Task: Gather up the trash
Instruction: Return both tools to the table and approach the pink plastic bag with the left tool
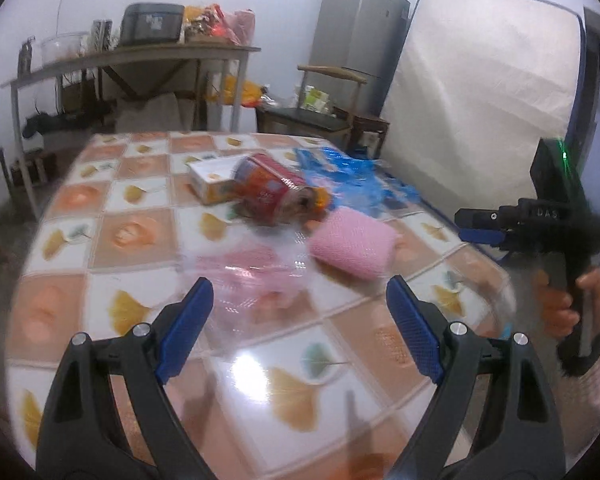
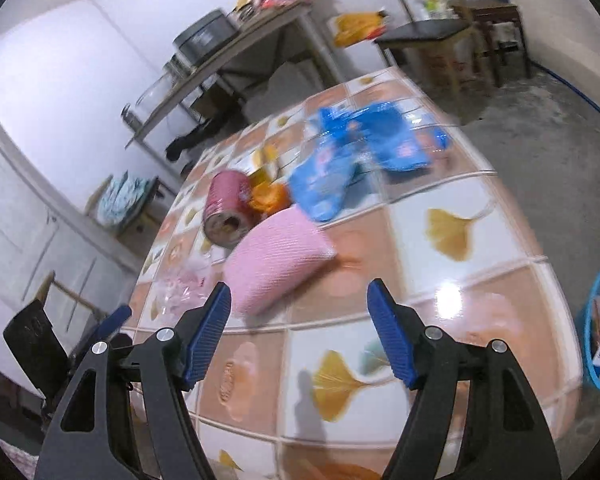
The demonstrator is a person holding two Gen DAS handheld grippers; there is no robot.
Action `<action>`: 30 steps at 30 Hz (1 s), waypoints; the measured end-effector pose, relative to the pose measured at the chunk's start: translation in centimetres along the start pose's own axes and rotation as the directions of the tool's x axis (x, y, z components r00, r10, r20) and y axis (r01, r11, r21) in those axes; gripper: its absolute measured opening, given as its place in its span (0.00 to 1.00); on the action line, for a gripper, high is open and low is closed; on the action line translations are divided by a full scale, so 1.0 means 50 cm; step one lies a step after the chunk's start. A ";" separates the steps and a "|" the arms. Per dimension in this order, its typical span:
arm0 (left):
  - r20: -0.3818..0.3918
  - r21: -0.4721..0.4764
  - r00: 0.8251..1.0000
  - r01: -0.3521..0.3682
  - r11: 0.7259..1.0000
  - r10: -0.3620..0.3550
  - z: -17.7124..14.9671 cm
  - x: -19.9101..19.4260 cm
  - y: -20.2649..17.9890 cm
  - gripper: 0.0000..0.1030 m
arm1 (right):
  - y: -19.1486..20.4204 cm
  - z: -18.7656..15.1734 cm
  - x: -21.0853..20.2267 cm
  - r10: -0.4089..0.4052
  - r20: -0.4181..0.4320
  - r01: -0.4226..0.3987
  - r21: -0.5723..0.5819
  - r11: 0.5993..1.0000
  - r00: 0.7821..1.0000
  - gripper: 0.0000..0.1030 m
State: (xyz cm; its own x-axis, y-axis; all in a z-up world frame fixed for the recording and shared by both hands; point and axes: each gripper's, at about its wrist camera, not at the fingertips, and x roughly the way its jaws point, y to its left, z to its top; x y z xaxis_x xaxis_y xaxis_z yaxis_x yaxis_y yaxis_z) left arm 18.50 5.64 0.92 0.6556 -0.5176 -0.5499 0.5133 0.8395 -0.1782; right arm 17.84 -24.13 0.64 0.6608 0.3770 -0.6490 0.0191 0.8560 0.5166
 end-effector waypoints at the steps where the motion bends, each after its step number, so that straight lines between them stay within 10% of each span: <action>1: -0.011 0.011 1.000 -0.010 1.000 0.010 0.004 0.001 0.014 0.82 | 0.010 0.000 0.013 0.001 -0.014 -0.002 -0.007 1.000 1.000 0.67; 7: -0.114 -0.095 0.993 0.023 0.995 -0.034 0.041 0.061 0.083 0.82 | 0.027 -0.007 0.063 0.007 -0.060 -0.007 -0.008 1.000 0.998 0.67; 12: -0.162 0.142 0.987 0.033 0.989 -0.009 0.070 0.103 0.045 0.83 | 0.013 -0.015 0.075 0.004 -0.082 -0.003 0.012 1.000 0.997 0.67; 17: -0.282 0.437 0.952 0.236 0.868 -0.117 0.089 0.134 0.019 0.83 | 0.001 -0.020 0.072 0.000 -0.096 0.001 0.010 1.000 0.995 0.67; 22: -0.489 0.501 0.867 0.365 0.785 -0.090 0.081 0.214 0.017 0.83 | -0.001 -0.030 0.075 0.015 -0.102 -0.014 0.012 1.000 0.995 0.67; 30: -0.556 0.405 0.827 0.354 0.843 -0.081 0.065 0.246 0.042 0.76 | -0.007 -0.037 0.082 0.035 -0.116 -0.034 0.010 0.999 0.993 0.67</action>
State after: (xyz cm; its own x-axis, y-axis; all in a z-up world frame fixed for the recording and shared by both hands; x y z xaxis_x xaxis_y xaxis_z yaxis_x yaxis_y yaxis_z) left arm 29.45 0.51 -3.59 0.1928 -0.4038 -0.8943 0.8892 0.4573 -0.0147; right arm 19.15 -22.24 -3.24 0.5698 0.4450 -0.6909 0.0045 0.8390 0.5441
